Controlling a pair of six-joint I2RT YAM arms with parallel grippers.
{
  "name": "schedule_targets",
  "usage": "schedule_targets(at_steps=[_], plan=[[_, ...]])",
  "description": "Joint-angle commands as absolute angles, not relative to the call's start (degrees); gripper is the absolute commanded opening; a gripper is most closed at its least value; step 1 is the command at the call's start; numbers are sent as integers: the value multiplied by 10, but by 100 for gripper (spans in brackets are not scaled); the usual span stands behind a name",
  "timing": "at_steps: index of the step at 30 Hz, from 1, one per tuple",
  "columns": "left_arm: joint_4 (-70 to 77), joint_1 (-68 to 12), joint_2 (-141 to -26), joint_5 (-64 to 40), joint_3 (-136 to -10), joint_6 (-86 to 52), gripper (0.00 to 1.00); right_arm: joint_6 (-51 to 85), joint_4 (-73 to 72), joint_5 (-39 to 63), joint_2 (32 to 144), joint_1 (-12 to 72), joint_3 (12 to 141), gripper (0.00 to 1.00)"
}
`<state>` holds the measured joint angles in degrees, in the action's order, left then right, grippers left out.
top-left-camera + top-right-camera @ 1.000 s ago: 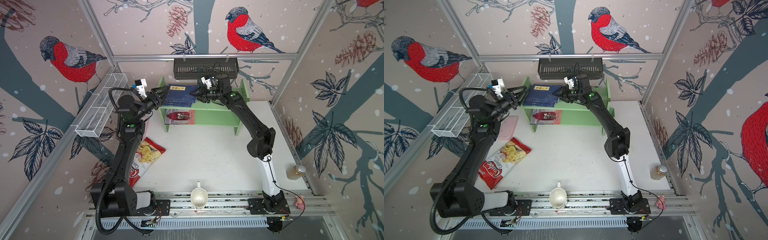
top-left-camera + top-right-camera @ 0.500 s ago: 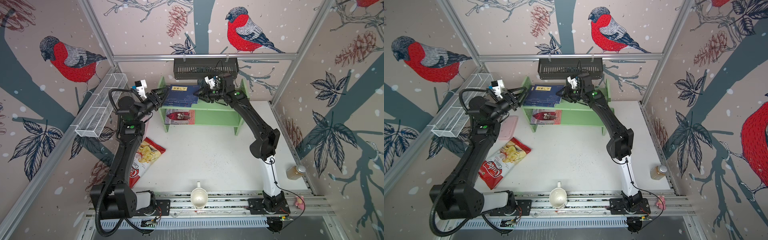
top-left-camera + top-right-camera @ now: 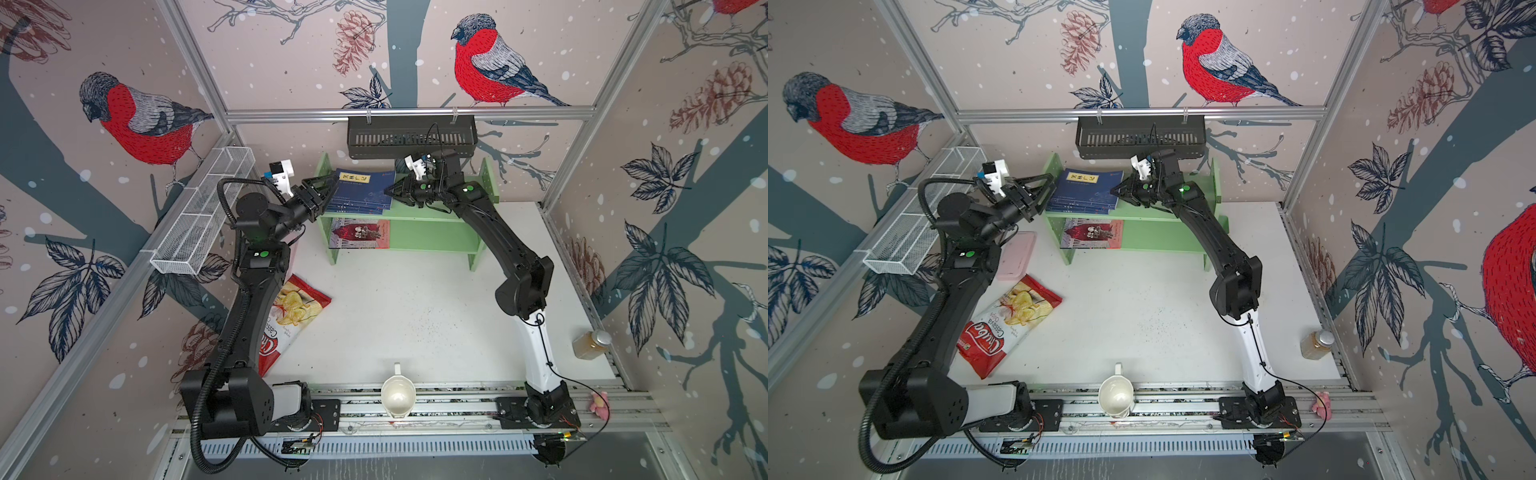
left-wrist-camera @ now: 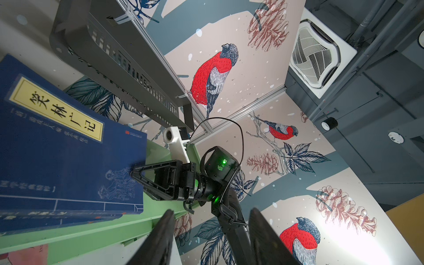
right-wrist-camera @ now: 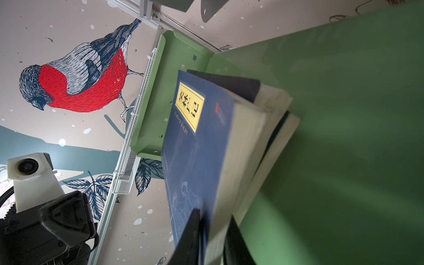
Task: Stacking books/files
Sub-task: Place the book on the bookshelf.
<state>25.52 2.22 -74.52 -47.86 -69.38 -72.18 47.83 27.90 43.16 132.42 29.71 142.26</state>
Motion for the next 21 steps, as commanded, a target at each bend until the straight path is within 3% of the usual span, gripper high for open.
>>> schedule_targets(at_steps=[1,11,21], plan=[[291,23,-747,-485,-694,-730,53,483,248,436,1329,302,1428,28],[297,23,-748,-487,-689,-730,53,460,291,386,1294,288,1427,41],[301,23,-742,-484,-681,-734,53,436,310,376,1267,296,1391,33]])
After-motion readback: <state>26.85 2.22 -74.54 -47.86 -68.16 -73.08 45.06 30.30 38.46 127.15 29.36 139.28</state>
